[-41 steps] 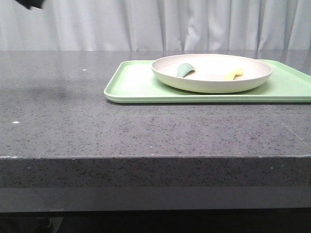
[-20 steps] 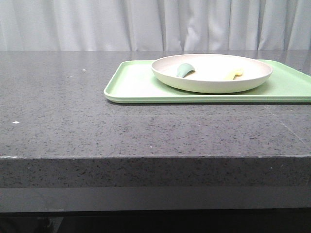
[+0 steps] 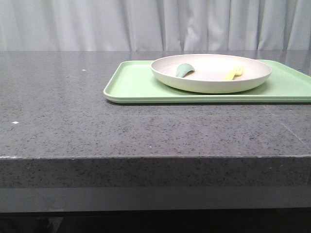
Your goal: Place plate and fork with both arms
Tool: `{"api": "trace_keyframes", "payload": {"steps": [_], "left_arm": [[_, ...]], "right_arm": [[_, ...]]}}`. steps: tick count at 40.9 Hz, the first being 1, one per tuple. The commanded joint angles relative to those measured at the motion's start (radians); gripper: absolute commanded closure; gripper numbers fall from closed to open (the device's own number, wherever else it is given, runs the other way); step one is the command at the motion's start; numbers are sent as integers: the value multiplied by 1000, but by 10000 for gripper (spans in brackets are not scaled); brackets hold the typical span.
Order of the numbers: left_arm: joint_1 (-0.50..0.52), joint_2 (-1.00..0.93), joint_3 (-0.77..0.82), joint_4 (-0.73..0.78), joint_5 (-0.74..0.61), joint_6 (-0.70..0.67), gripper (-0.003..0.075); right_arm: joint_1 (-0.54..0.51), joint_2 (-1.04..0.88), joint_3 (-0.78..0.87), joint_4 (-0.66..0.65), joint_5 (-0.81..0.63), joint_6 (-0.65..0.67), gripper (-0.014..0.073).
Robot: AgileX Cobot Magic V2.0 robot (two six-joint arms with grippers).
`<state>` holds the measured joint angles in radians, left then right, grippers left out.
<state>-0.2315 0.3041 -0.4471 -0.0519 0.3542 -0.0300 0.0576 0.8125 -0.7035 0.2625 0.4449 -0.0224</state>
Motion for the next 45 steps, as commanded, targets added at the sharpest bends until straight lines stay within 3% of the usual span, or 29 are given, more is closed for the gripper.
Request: {"api": "trace_keyframes", "payload": {"steps": [1,7,19,26,45], "left_arm": [[3,8,-25,-2,-84,5,738],[3,8,-25,-2,-84,5,738],[3,8,-25,-2,-84,5,738],[3,8,-25,-2,-84,5,738],[3,8,-25,-2,-84,5,738]], "right_arm": [[69,133,-145,49,4,-10,-30],[164,368,-339,62,103,30,-29],[166,829,-753,52,371,139,-8],[166,1005,-932,-18,514,220,-8],[168,1070,-976,-60,484,244,-8]]}}
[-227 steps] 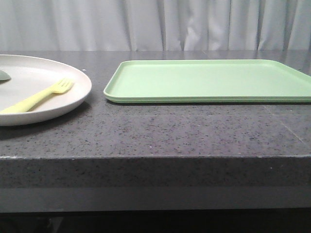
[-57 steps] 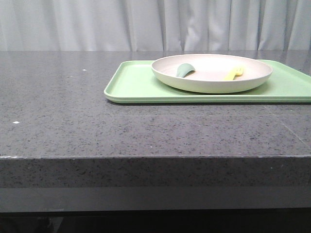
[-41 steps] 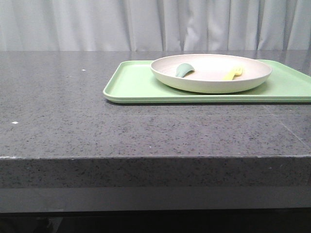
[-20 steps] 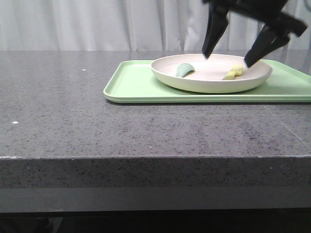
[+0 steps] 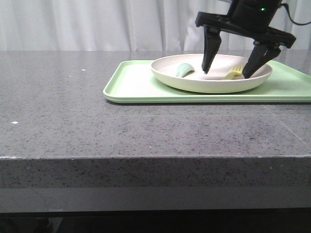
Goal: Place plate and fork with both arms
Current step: 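Lower the right gripper onto the yellow fork on the plate and close, then lift the yellow fork with the right gripper off the plate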
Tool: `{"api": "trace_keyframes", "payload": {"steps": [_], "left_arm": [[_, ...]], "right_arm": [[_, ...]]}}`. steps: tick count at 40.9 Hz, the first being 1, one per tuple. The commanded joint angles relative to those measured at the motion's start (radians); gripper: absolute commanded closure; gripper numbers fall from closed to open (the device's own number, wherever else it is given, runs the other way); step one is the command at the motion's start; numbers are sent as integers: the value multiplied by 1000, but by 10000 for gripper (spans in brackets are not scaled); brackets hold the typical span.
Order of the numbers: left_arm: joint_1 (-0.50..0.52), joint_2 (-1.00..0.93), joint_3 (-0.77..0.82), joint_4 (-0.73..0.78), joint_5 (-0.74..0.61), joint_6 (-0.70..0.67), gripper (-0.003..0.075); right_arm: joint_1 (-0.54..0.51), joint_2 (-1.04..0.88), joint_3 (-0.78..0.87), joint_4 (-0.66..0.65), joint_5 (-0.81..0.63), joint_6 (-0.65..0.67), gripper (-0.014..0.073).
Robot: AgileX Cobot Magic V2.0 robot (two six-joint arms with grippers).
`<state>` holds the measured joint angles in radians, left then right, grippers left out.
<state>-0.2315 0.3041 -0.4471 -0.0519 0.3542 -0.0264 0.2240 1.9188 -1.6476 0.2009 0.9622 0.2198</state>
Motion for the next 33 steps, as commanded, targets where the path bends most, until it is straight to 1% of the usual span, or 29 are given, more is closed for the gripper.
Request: {"api": "trace_keyframes", "payload": {"steps": [1,8,10,11,13,17,20,22,25,27,29,33], "left_arm": [[3,8,-25,-2,-84,1,738],[3,8,-25,-2,-84,1,738],[3,8,-25,-2,-84,1,738],[3,8,-25,-2,-84,1,738],[3,8,-25,-2,-84,1,738],[3,8,-25,-2,-84,1,738],[3,8,-25,-2,-84,1,738],[3,8,-25,-2,-84,1,738],[3,8,-25,-2,-84,1,738],[3,8,-25,-2,-84,1,738],[3,8,-25,-2,-84,1,738],[3,8,-25,-2,-84,1,738]], "right_arm": [[2,-34,-32,2,-32,2,-8],[2,-31,-32,2,-30,3,-5],[2,-31,-32,2,-25,3,23],[2,-31,-32,2,-23,3,46],[2,-31,-32,3,-17,3,123],[2,-31,-32,3,-12,3,326],[2,-31,-32,3,-12,3,453],[2,-31,-32,3,-12,3,522],[2,-31,-32,4,-12,3,596],[2,-32,-32,4,-12,3,620],[1,-37,-33,4,-15,3,634],[-1,-59,-34,4,-30,3,634]]}}
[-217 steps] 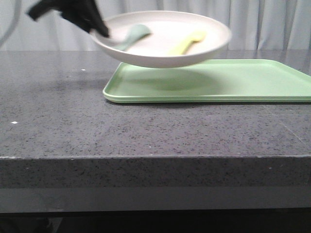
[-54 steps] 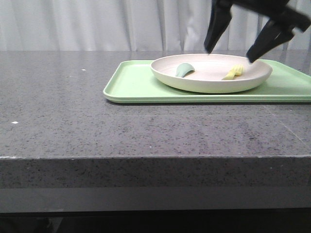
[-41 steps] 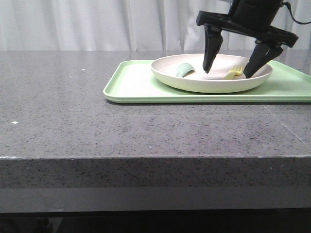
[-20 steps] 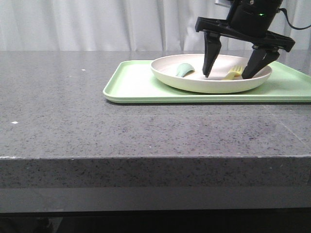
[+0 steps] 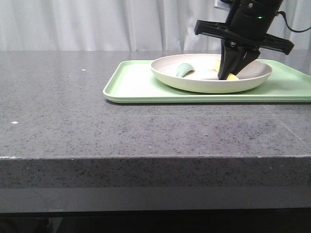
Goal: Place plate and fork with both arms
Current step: 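Lift the yellow fork with the right gripper off the plate, then lower the fork onto the tray beside the plate and open the right gripper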
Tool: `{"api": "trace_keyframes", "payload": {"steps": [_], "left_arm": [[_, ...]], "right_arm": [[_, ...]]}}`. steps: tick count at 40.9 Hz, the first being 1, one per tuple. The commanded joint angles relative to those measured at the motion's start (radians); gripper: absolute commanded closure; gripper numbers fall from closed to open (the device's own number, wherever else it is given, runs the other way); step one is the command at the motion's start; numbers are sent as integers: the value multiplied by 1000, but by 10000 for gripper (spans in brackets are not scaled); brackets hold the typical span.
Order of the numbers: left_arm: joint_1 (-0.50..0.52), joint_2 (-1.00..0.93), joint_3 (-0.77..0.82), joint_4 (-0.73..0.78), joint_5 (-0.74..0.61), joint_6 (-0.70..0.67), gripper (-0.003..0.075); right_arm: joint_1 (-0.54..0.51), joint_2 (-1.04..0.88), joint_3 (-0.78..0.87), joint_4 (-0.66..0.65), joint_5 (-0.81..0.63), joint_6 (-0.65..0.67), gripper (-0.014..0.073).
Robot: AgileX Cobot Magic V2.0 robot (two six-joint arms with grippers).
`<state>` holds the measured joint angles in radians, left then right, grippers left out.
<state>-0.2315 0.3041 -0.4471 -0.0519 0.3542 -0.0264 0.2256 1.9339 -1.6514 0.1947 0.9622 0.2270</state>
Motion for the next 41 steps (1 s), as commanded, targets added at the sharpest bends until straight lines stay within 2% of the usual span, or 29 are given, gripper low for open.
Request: {"api": "trace_keyframes", "payload": {"steps": [1,8,17,28,35,41], "left_arm": [[3,8,-25,-2,-84,1,738],[3,8,-25,-2,-84,1,738],[3,8,-25,-2,-84,1,738],[3,8,-25,-2,-84,1,738],[3,8,-25,-2,-84,1,738],[3,8,-25,-2,-84,1,738]], "right_arm": [[-4,-84,-30,10,-35,-4,634],[-50,-157,-30,1,-55,-6,634],[-154,-195,-27,-95,-21,-34,634],[-233,-101,-15,-104,-12,-95,631],[-233,-72,-15,-106,-4,-120,627],[-234,-60,-15,-106,2,-120,537]]}}
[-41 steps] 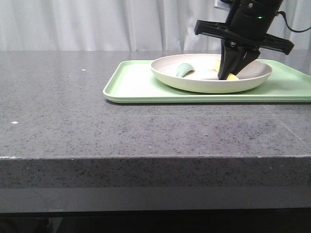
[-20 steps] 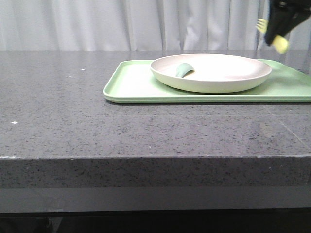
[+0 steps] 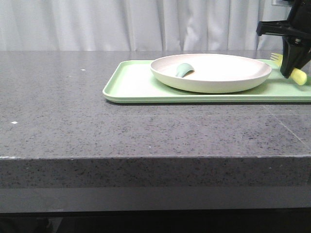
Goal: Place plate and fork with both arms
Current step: 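Lower the fork onto the tray beside the plate and open the right gripper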
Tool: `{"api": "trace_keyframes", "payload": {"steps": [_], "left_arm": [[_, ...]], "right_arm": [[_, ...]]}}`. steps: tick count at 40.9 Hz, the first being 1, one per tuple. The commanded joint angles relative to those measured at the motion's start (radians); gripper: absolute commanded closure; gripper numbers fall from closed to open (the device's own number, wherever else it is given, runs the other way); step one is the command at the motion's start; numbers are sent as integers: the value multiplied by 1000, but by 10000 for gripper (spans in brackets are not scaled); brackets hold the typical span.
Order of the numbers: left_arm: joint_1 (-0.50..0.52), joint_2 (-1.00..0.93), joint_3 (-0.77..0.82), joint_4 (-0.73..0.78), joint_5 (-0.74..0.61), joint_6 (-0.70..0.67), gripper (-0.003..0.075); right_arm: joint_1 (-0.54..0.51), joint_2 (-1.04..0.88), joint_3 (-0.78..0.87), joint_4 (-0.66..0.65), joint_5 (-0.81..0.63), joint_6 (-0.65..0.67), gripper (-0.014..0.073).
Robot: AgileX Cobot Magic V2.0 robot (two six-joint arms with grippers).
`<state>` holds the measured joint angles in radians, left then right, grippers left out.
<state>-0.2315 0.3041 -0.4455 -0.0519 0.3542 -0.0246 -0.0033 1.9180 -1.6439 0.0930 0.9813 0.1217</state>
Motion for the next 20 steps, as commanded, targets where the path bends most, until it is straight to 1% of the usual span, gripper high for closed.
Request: {"api": "trace_keyframes", "payload": {"steps": [1,6,10,14,19,20], "left_arm": [[3,8,-27,-2,-84,-1,738],[3,8,-27,-2,-84,-1,738],[3,8,-27,-2,-84,-1,738],[3,8,-27,-2,-84,-1,738],[3,8,-27,-2,-84,-1,738],[3,8,-27,-2,-84,-1,738]], "right_arm": [[-5,-43,-23,-5,-16,-14,505],[-5,-45,-25,-5,-12,-14,368],[-5,-58,-40,-7,-1,-14,296],[-5,-90,-63,-8,14,-15,271],[-5,-157,-74,-8,25,-15,291],[-5,-170,-74,-8,25,-15,309]]}}
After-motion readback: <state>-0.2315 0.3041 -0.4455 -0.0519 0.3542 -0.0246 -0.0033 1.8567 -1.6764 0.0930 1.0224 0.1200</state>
